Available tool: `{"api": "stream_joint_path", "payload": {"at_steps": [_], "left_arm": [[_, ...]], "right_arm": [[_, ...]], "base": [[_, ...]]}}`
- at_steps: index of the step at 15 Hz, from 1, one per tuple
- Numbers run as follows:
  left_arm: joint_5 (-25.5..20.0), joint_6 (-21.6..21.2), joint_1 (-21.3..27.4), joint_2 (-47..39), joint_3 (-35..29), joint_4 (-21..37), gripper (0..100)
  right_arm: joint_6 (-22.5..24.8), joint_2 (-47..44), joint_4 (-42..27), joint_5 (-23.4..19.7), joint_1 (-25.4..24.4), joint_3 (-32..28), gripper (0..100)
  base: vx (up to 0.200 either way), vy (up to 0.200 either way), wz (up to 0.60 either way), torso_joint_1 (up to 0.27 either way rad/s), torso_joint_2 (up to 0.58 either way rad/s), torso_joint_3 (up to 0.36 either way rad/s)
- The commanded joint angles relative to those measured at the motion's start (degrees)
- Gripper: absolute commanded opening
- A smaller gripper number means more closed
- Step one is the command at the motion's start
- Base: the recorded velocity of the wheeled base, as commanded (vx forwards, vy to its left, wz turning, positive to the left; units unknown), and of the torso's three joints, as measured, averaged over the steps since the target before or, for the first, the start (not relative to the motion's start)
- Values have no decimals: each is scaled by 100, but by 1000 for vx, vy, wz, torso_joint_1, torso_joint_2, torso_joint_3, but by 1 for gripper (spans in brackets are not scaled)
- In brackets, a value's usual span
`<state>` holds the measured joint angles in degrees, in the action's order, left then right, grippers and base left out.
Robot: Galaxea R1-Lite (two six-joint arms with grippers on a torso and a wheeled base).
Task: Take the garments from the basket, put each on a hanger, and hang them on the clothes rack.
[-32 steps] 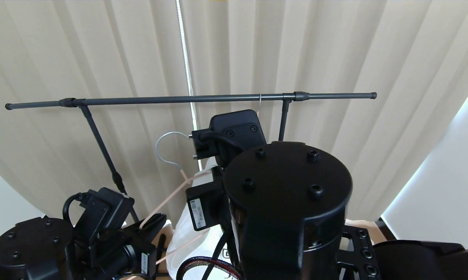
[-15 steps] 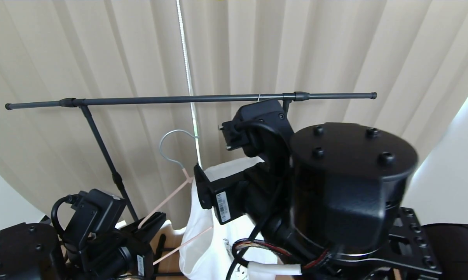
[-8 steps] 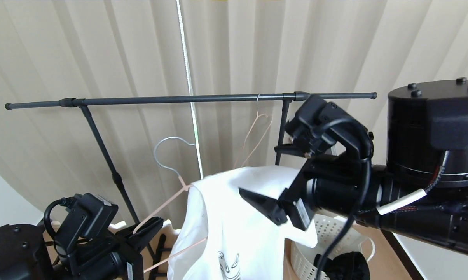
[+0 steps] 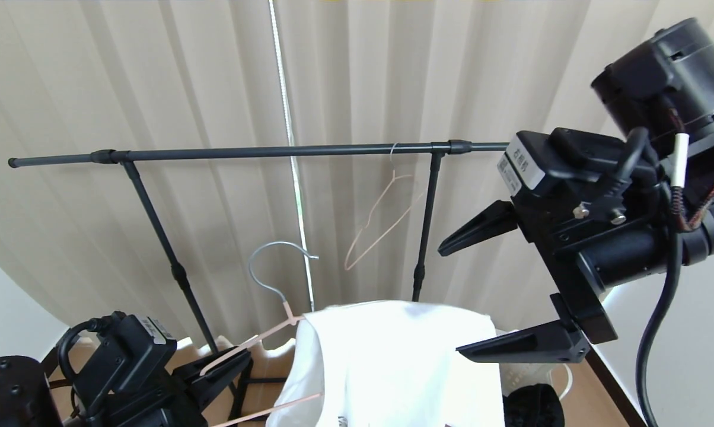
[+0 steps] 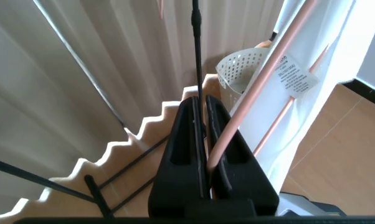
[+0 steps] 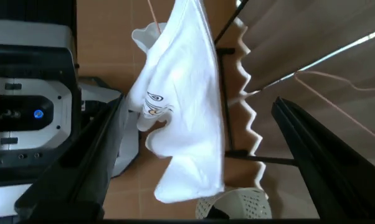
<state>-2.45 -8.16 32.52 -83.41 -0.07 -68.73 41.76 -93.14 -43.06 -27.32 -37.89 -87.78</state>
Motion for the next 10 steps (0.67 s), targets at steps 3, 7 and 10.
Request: {"api": "stream_joint_path", "payload": {"at_steps": [3,7,10], "left_arm": [[-1,-2,70,79,7,18,0],[8,-11,175,79,7,18,0],[8,-11,175,88,7,9,0]], "right_arm": [[1035,-1550,-906,-133,-78,-1232,100],[192,-1936,-915,412,-527,-1812,100],[-274,-1998,-941,930,-676,-1821,100]], "base": [[0,0,0,0,0,0],[0,0,0,0,0,0],[0,0,0,0,0,0]]}}
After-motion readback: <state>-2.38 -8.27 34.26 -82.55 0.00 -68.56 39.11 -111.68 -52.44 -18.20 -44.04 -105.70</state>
